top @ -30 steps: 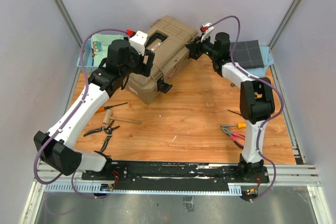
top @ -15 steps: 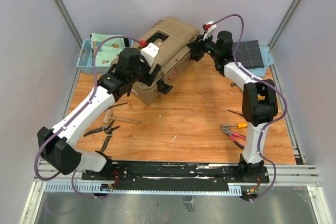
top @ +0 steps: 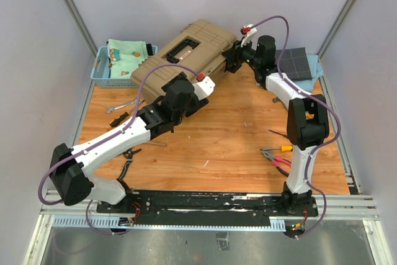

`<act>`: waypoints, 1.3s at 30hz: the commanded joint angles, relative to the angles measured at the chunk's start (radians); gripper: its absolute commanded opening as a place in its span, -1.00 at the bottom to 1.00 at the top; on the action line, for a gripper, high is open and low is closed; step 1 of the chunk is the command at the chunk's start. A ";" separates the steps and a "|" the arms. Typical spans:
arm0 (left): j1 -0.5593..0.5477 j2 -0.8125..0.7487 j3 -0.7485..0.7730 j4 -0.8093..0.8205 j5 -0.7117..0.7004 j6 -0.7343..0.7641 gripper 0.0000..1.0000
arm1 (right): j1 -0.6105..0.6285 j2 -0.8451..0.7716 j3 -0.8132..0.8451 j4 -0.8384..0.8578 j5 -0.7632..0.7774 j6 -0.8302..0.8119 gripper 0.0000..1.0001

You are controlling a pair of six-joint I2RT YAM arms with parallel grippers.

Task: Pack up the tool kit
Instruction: Open the toolbox at the center of the board.

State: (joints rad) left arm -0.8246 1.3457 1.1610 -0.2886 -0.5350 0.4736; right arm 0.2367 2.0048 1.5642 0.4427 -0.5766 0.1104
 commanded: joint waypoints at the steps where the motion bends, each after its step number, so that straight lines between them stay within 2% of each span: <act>1: -0.048 0.044 -0.041 0.238 -0.213 0.175 0.79 | -0.027 -0.098 0.070 0.067 -0.015 0.049 -0.98; 4: -0.062 0.077 -0.042 0.303 -0.251 0.220 0.79 | -0.028 -0.101 0.069 0.067 -0.018 0.055 -0.98; 28: -0.085 0.172 -0.125 0.441 -0.427 0.305 0.82 | -0.052 -0.121 0.088 0.041 -0.032 0.079 -0.98; 39: -0.084 0.207 -0.154 0.720 -0.526 0.518 0.83 | -0.070 -0.145 0.065 0.050 -0.043 0.087 -0.98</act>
State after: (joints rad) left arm -0.9085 1.5497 1.0096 0.2516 -0.9802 0.8825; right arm 0.1802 1.8881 1.6093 0.4522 -0.6094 0.1848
